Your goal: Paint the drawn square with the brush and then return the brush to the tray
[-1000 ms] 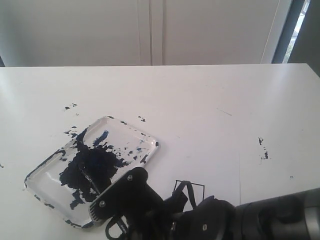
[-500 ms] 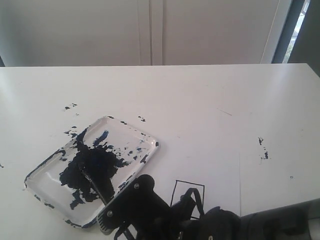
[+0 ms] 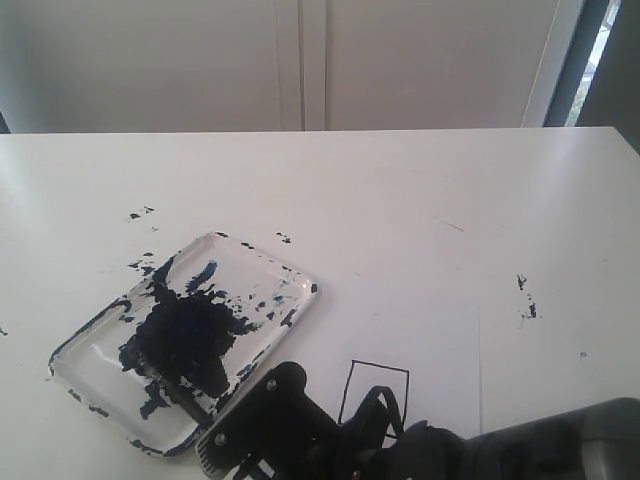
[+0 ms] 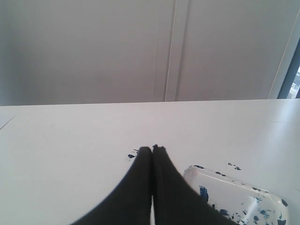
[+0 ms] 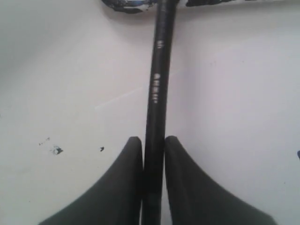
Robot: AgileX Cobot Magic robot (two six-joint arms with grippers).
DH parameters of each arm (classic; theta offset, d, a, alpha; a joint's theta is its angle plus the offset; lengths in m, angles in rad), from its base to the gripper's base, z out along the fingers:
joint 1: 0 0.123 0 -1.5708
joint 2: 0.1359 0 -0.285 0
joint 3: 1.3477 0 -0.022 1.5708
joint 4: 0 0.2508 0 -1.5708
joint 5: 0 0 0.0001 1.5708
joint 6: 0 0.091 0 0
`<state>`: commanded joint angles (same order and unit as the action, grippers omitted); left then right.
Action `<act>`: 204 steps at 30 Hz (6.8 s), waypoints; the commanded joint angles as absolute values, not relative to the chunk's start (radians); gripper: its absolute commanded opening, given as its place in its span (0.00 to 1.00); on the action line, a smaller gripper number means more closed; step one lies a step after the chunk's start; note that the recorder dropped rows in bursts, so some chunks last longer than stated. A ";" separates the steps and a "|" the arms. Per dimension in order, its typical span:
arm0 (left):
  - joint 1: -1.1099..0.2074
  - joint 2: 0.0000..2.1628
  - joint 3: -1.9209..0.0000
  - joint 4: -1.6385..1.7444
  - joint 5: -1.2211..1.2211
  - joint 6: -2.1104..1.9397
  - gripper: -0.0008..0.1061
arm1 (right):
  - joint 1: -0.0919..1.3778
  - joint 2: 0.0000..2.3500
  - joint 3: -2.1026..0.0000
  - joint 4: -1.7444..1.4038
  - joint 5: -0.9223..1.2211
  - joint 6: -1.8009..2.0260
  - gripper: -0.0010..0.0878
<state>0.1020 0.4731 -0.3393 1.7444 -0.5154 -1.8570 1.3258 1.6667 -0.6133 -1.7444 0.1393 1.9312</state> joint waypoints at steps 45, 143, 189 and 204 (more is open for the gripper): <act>0.102 0.473 -0.339 1.744 -0.546 -1.855 0.01 | 1.204 1.539 -0.946 -0.197 0.625 0.366 0.01; 0.102 0.473 -0.339 1.744 -0.557 -1.855 0.01 | 1.094 1.589 -1.141 -0.015 0.742 0.093 0.01; 0.102 0.473 -0.339 1.744 -0.557 -1.853 0.01 | 1.094 1.666 -1.137 -0.215 0.895 0.250 0.01; 0.102 0.473 -0.339 1.744 -0.557 -1.853 0.01 | 1.094 1.708 -1.137 0.027 0.905 0.074 0.01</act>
<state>0.1020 0.4731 -0.3393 1.7444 -0.5568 -1.8532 1.0943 1.7081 -1.1372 0.0270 0.9048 0.0742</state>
